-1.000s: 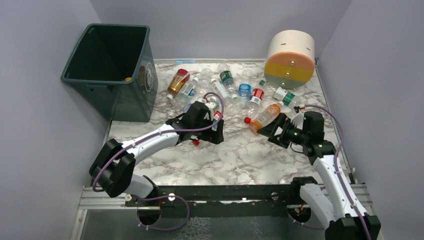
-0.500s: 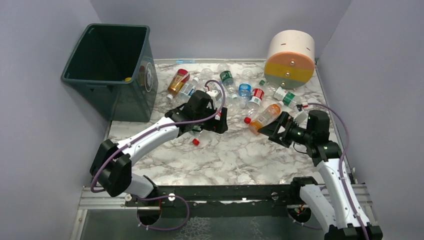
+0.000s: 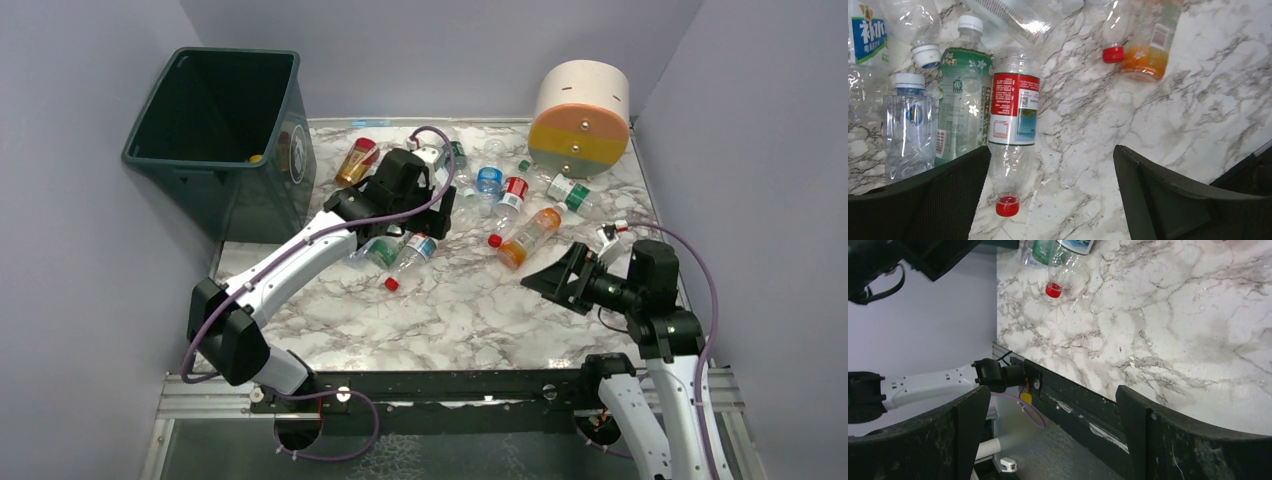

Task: Put the plastic bottles in the bin
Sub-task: Pick up the plastic bottle at the center of the board.

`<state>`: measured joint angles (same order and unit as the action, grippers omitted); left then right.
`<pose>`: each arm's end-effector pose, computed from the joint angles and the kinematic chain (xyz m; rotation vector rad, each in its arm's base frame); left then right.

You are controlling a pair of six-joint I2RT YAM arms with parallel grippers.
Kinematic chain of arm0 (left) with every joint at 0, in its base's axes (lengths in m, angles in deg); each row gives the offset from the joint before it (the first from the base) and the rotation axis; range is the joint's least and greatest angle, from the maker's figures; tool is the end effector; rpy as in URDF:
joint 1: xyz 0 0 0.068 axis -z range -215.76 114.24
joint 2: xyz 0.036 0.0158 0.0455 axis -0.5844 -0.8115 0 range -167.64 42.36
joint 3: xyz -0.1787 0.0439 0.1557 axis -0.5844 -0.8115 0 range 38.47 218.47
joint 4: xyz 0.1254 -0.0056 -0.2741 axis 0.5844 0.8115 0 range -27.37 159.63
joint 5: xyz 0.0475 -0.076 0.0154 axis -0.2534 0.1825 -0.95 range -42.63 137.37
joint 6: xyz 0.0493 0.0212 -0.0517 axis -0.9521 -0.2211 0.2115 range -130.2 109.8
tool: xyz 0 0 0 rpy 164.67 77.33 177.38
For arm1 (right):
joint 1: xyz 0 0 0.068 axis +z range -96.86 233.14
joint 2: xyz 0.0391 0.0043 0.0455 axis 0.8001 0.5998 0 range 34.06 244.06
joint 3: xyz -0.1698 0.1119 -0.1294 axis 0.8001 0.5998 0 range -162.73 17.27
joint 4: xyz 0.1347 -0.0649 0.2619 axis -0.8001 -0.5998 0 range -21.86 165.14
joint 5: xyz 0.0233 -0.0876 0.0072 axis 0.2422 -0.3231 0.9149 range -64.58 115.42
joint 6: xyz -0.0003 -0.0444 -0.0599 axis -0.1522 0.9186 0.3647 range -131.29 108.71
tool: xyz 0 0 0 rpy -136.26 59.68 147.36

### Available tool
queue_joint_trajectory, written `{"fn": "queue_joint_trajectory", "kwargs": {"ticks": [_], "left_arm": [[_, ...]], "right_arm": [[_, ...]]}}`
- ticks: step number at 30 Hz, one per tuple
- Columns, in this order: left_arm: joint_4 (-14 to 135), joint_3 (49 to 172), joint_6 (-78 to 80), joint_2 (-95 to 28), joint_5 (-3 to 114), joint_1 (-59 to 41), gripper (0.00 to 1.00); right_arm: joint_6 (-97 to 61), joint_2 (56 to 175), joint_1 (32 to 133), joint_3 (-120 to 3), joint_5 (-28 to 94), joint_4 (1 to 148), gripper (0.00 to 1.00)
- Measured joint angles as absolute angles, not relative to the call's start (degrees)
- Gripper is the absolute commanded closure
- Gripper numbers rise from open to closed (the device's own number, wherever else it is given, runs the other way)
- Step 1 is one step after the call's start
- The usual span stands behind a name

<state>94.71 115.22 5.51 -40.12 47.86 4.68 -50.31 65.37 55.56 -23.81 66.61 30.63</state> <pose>0.2961 -0.2532 0.2899 0.4944 2.2324 -0.5356 0.1933 0.0495 0.2724 0.2808 2.2308 1.1841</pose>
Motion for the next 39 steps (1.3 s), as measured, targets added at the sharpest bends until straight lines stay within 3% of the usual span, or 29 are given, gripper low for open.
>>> {"fn": "queue_joint_trajectory", "kwargs": {"ticks": [39], "left_arm": [[92.83,112.68,-0.44,-59.92,43.25,4.09,0.01]], "right_arm": [[-42.86,65.65,55.56,-18.63,67.0,24.9,0.01]]}}
